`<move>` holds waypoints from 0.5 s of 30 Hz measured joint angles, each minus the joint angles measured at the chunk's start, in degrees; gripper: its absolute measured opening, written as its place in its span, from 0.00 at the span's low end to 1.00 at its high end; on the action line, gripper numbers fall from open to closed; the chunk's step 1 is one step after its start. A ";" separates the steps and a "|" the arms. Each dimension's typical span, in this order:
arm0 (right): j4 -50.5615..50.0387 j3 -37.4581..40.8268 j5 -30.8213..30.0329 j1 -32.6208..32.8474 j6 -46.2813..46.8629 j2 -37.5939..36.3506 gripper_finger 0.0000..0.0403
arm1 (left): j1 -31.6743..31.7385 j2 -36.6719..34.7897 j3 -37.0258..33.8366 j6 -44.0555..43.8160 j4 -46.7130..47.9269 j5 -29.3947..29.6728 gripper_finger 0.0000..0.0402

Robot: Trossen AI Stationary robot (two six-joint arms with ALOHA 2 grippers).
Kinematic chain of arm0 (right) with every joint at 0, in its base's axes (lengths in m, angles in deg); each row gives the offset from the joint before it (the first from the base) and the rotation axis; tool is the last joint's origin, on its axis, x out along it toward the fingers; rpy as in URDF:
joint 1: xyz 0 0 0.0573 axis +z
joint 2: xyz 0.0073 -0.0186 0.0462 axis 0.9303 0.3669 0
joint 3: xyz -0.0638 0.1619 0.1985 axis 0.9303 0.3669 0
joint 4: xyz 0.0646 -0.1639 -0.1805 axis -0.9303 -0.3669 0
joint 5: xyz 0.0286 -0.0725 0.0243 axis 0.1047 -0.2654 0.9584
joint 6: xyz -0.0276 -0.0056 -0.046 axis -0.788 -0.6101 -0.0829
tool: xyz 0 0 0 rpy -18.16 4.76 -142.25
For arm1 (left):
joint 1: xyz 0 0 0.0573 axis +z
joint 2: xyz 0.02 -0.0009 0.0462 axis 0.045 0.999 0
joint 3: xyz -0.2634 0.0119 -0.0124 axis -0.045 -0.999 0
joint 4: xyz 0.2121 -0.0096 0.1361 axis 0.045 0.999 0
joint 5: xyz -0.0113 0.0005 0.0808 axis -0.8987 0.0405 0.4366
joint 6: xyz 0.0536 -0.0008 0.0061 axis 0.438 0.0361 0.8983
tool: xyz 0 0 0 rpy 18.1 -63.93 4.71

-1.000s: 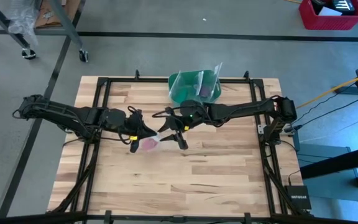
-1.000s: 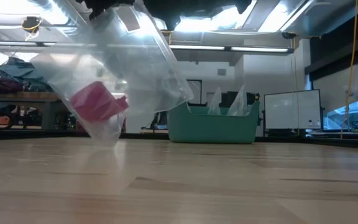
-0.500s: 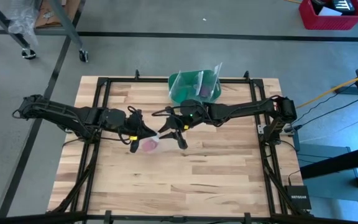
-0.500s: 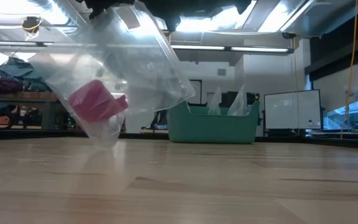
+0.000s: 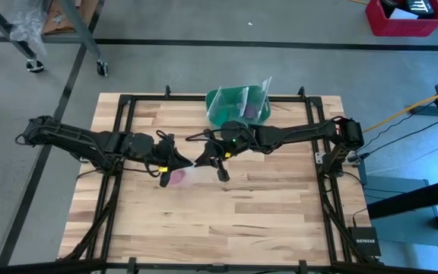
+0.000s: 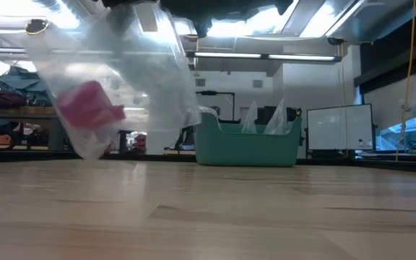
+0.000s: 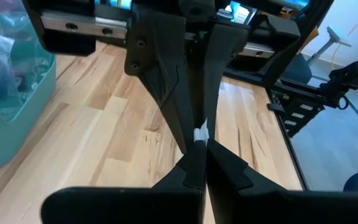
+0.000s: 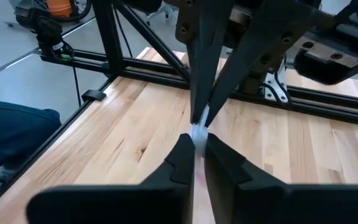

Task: Roll bandage
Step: Close the transparent zip bag

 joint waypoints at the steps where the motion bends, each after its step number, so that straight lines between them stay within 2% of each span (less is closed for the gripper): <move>1: -0.26 -0.02 -0.02 0.00 0.06 -0.02 0.07 | 0.00 0.00 0.00 0.21 -0.10 0.05 0.00; 15: -3.81 0.06 0.00 0.01 1.92 0.08 0.10 | 0.02 -1.20 0.00 0.50 -0.62 1.61 0.00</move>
